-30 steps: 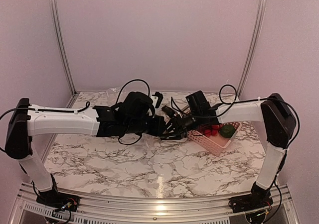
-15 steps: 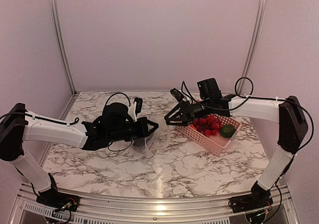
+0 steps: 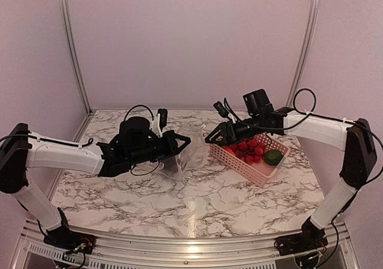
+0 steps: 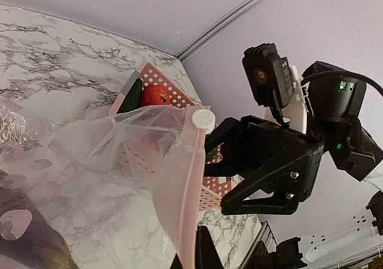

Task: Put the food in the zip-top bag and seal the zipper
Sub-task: Adjust the fake vegetable in the zipper food storage bag, then pick up the fake fruit from the bin.

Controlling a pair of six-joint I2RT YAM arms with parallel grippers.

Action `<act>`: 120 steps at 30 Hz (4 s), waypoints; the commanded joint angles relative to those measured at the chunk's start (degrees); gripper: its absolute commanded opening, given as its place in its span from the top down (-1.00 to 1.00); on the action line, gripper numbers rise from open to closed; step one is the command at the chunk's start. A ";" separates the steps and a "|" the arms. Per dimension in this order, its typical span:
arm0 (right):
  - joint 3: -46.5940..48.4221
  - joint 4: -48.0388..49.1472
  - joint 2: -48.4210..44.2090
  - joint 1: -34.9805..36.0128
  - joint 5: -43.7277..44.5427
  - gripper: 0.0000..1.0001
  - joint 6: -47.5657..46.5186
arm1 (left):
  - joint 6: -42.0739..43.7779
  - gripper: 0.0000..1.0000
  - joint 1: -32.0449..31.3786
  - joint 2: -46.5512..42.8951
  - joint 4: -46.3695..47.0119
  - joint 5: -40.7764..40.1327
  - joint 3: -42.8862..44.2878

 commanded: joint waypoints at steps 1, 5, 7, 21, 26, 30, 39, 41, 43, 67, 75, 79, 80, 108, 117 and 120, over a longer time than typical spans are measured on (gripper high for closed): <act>3.60 -4.26 4.73 4.20 3.60 -0.25 -1.94 | 1.38 1.00 0.08 -3.01 -3.72 -0.21 2.40; 6.78 -5.39 7.91 5.51 2.41 0.56 -1.55 | 2.98 1.00 0.04 -4.21 -9.16 -0.73 4.32; 9.56 -6.99 8.89 5.04 1.29 0.98 -1.82 | 4.40 1.00 0.07 -4.47 -15.92 -2.70 7.39; 30.67 -21.88 15.10 0.38 -5.87 1.00 -7.01 | 18.65 1.00 1.35 8.55 -79.95 -32.61 51.20; 37.14 -22.82 18.06 -0.89 -12.29 0.92 -7.57 | 21.53 1.00 1.47 14.45 -87.66 -36.52 60.68; 38.12 -22.58 18.81 -2.00 -16.83 0.49 -7.50 | 22.88 1.00 2.45 15.11 -84.81 -32.55 59.70; 35.18 -31.51 8.80 -7.13 3.61 -0.12 -28.99 | 24.33 1.00 4.26 8.72 -73.79 -25.91 51.54; 31.74 -31.43 6.31 -7.36 11.27 -0.17 -34.39 | 24.89 1.00 4.51 7.28 -70.87 -24.72 49.81; 26.67 -29.68 3.16 -7.85 16.94 -0.17 -38.84 | 25.26 1.00 4.72 6.37 -69.02 -24.20 48.88; 9.29 -35.05 5.19 -16.90 48.45 -0.14 -66.69 | 27.51 1.00 6.06 -0.15 -56.12 -17.21 35.26; 7.31 -34.43 8.06 -16.90 53.15 -0.36 -69.26 | 27.49 1.00 6.12 -0.15 -55.58 -16.13 33.81; 6.17 -32.76 9.50 -16.90 56.55 -0.42 -70.41 | 27.29 1.00 6.13 -0.40 -55.21 -15.79 33.27; 5.89 -32.12 9.84 -16.90 57.19 -0.43 -70.67 | 27.37 1.00 6.24 -0.43 -55.03 -15.73 33.11; 16.29 -39.29 9.15 -16.90 51.47 0.35 -67.80 | 26.40 1.00 6.81 0.69 -54.01 -13.88 32.40; 36.68 -52.21 10.00 -16.62 22.00 0.33 -62.38 | 25.44 1.00 7.17 2.00 -53.27 -12.34 33.57; 45.20 -54.63 12.05 -15.57 11.69 0.34 -60.87 | 24.89 1.00 7.24 2.33 -53.09 -11.78 34.59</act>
